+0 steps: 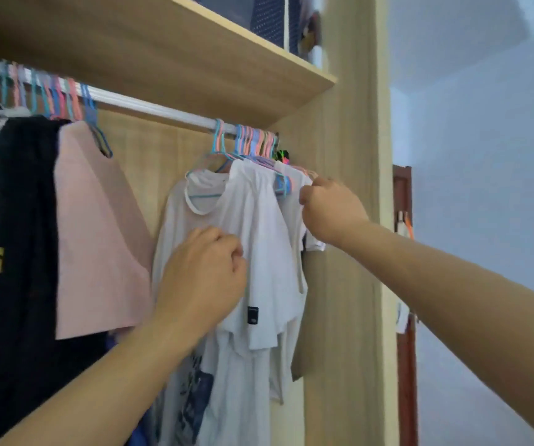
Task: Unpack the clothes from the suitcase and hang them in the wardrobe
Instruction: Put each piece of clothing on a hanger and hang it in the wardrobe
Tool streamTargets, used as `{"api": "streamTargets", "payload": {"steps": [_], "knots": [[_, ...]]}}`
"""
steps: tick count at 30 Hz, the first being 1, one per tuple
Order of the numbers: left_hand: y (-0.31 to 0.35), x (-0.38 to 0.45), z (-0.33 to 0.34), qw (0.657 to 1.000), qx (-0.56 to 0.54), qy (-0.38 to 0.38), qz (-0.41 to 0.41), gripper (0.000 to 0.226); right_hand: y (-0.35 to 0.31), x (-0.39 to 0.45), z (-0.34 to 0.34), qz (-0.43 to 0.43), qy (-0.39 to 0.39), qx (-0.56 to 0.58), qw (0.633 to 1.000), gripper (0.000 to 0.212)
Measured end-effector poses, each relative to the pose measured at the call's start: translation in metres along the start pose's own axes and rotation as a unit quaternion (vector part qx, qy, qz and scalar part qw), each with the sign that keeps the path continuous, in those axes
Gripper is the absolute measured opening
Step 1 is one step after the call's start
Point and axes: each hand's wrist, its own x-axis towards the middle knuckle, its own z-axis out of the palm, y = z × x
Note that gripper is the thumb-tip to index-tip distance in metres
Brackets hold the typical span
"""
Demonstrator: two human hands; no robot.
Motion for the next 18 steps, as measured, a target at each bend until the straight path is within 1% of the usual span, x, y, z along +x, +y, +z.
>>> {"api": "streamTargets", "payload": {"steps": [1,2,5,8,10,11,13,14,16,17,18], "knots": [[0.029,-0.002,0.025,0.998,-0.037,-0.043,-0.009,0.032,0.024,-0.027,-0.005,0.016,-0.02,-0.002,1.0,0.029],[0.039,-0.003,0.035,0.996,-0.053,-0.066,-0.026,0.027,0.029,-0.04,-0.007,0.017,-0.019,0.014,1.0,0.029],[0.117,-0.025,0.091,0.976,-0.141,-0.166,0.001,0.022,0.084,-0.129,-0.006,0.046,-0.066,0.03,0.996,0.029],[0.205,-0.08,0.149,0.935,-0.237,-0.263,0.022,0.02,0.145,-0.25,-0.001,0.108,-0.119,0.068,0.985,0.025],[0.259,-0.14,0.189,0.893,-0.286,-0.347,0.011,0.019,0.192,-0.344,0.004,0.188,-0.175,0.093,0.962,0.026],[0.282,-0.176,0.208,0.866,-0.297,-0.401,0.0,0.019,0.216,-0.397,0.008,0.239,-0.213,0.101,0.942,0.026],[0.325,-0.258,0.249,0.804,-0.297,-0.515,-0.017,0.021,0.265,-0.514,0.013,0.347,-0.294,0.116,0.883,0.023],[0.345,-0.297,0.267,0.771,-0.292,-0.565,-0.026,0.022,0.286,-0.573,0.013,0.397,-0.339,0.117,0.845,0.021],[0.385,-0.366,0.297,0.703,-0.281,-0.651,-0.052,0.023,0.319,-0.691,0.009,0.454,-0.46,0.109,0.756,0.022],[0.405,-0.393,0.306,0.671,-0.276,-0.684,-0.069,0.022,0.33,-0.745,0.005,0.477,-0.505,0.111,0.711,0.023],[0.422,-0.419,0.314,0.64,-0.274,-0.713,-0.087,0.021,0.339,-0.791,-0.003,0.512,-0.527,0.106,0.67,0.024]]}}
